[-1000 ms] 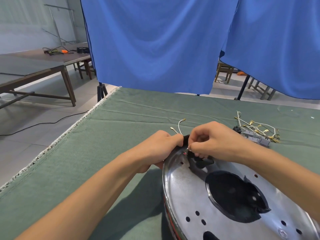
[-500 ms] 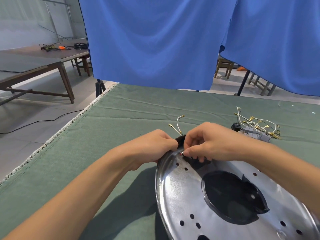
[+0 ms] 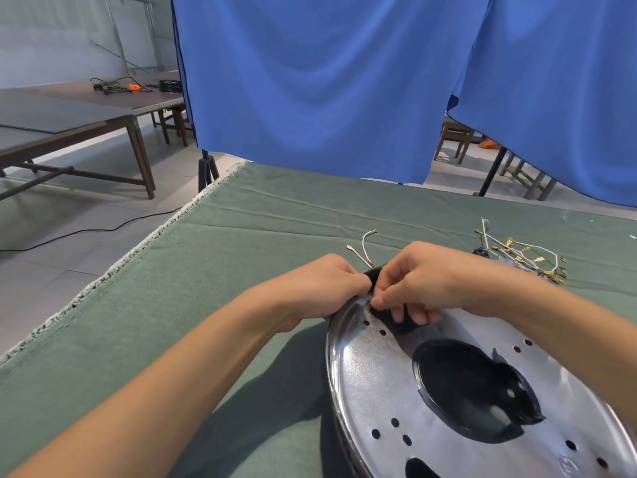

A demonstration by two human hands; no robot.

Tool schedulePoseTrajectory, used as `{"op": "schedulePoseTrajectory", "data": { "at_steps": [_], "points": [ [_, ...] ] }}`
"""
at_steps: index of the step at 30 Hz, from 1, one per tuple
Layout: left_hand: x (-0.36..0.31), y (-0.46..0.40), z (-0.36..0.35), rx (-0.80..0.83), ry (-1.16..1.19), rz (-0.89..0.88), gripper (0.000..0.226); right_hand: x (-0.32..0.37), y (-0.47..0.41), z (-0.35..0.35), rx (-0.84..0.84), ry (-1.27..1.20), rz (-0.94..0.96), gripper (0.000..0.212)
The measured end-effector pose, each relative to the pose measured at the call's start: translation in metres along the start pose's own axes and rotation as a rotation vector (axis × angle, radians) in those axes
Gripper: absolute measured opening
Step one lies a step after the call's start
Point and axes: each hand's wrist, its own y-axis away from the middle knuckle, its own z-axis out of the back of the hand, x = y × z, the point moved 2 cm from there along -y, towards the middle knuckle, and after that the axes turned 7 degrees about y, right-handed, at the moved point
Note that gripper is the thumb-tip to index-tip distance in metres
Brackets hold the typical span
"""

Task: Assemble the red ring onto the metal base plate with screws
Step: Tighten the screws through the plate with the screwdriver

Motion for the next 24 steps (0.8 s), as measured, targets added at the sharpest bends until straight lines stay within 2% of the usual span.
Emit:
{"op": "schedulePoseTrajectory", "data": {
  "at_steps": [8, 14, 22, 24],
  "points": [
    [0.002, -0.001, 0.0, -0.004, -0.015, -0.025, 0.036, 0.007, 0.001, -0.005, 0.03, -0.159, -0.182, 0.007],
    [0.004, -0.002, 0.0, 0.01, 0.077, -0.009, 0.047, 0.005, 0.005, -0.007, 0.003, -0.239, -0.235, 0.013],
    [0.008, -0.003, 0.01, 0.103, 0.173, 0.039, 0.02, 0.002, 0.013, -0.011, 0.001, -0.291, -0.193, 0.014],
    [0.009, -0.004, 0.015, 0.121, 0.188, 0.049, 0.022, 0.002, 0.014, -0.011, 0.005, -0.305, -0.182, 0.013]
  ]
}}
